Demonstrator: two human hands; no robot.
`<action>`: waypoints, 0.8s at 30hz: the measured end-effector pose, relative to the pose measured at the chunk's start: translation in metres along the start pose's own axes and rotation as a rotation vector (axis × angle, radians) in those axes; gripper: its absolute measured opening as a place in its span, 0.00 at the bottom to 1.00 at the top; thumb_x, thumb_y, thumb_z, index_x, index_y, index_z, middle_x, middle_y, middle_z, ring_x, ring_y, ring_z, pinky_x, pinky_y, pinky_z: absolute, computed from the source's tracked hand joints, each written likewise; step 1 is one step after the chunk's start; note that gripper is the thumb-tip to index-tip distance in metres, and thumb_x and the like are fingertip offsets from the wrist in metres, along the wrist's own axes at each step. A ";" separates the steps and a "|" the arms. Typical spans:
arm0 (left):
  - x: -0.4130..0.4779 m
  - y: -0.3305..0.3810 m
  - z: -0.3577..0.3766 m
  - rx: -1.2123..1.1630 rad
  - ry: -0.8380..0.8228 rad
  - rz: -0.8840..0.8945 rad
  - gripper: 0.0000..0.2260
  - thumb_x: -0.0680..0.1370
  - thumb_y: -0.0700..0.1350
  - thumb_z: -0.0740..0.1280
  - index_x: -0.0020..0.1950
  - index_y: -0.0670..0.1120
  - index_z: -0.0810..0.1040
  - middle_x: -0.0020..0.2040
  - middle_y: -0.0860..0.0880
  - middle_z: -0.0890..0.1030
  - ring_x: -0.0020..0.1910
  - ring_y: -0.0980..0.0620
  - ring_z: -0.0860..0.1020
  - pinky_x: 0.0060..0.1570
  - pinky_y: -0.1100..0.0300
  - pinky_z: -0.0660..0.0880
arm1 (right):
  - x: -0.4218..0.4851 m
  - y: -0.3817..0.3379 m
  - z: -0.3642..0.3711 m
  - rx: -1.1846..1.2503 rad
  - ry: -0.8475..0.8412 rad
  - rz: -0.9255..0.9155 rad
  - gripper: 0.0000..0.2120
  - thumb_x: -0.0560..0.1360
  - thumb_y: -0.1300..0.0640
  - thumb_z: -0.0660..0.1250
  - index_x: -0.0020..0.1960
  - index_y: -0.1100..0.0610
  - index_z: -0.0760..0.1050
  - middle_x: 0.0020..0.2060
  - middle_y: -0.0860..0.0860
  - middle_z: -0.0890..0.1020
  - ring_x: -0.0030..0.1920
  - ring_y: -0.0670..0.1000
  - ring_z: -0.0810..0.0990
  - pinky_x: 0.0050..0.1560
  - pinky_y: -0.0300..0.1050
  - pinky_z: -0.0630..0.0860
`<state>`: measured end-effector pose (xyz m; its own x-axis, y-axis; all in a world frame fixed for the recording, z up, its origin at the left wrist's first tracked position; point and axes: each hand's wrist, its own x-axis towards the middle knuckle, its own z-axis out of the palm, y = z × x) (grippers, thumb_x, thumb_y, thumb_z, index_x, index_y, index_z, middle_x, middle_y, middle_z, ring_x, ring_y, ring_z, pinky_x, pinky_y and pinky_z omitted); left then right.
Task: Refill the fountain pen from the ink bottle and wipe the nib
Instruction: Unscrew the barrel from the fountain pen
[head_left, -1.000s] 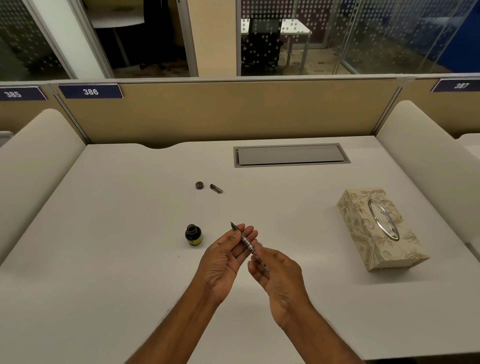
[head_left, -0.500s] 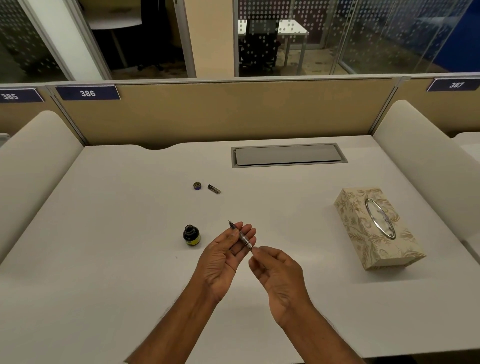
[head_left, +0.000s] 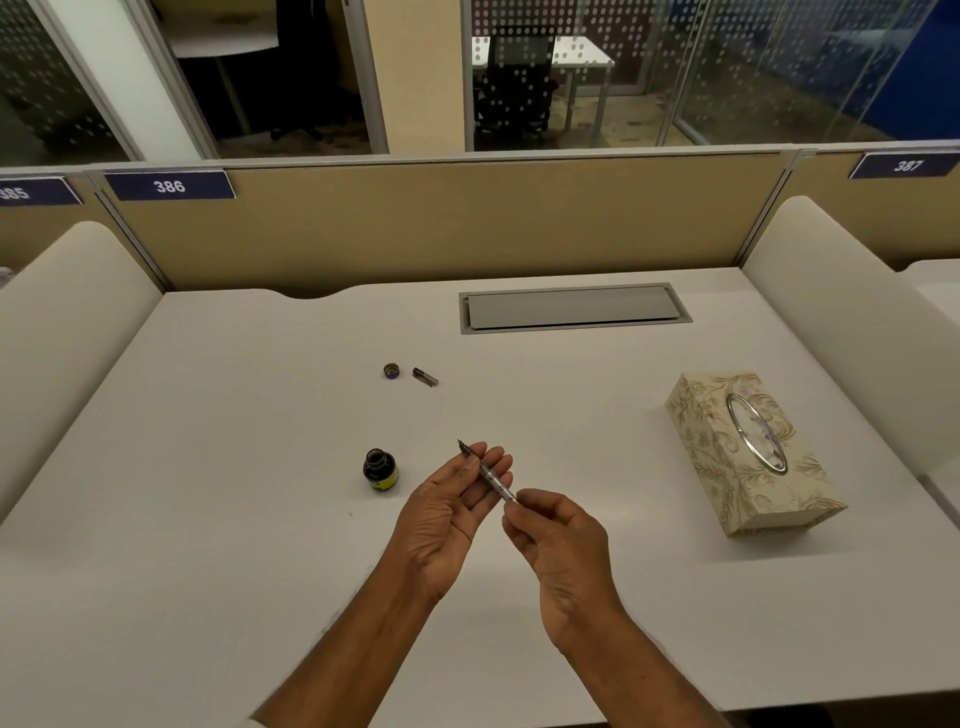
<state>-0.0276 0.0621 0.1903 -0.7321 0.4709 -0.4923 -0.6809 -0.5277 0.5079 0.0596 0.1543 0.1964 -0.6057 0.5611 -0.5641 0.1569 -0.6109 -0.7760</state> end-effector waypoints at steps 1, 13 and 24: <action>0.000 0.000 0.000 0.002 -0.001 0.001 0.11 0.82 0.35 0.62 0.63 0.33 0.77 0.60 0.34 0.82 0.59 0.38 0.82 0.58 0.47 0.80 | 0.000 0.000 0.001 0.000 -0.006 0.001 0.06 0.72 0.67 0.75 0.49 0.63 0.83 0.47 0.61 0.86 0.45 0.57 0.86 0.48 0.46 0.83; 0.002 0.003 -0.002 0.062 -0.007 0.004 0.12 0.81 0.35 0.63 0.63 0.33 0.77 0.59 0.34 0.83 0.59 0.39 0.83 0.57 0.49 0.81 | 0.000 -0.007 -0.002 -0.103 -0.124 0.084 0.08 0.78 0.58 0.70 0.49 0.64 0.83 0.39 0.60 0.86 0.38 0.54 0.84 0.44 0.46 0.84; 0.004 0.003 -0.004 0.076 -0.002 0.005 0.11 0.81 0.35 0.63 0.63 0.33 0.78 0.58 0.34 0.83 0.58 0.38 0.83 0.56 0.49 0.82 | 0.004 -0.006 -0.004 -0.019 -0.098 0.147 0.03 0.74 0.66 0.73 0.47 0.65 0.83 0.42 0.61 0.84 0.40 0.55 0.83 0.47 0.47 0.84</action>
<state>-0.0325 0.0594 0.1873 -0.7357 0.4697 -0.4880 -0.6765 -0.4749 0.5628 0.0597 0.1621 0.1978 -0.6483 0.4089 -0.6423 0.2634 -0.6711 -0.6930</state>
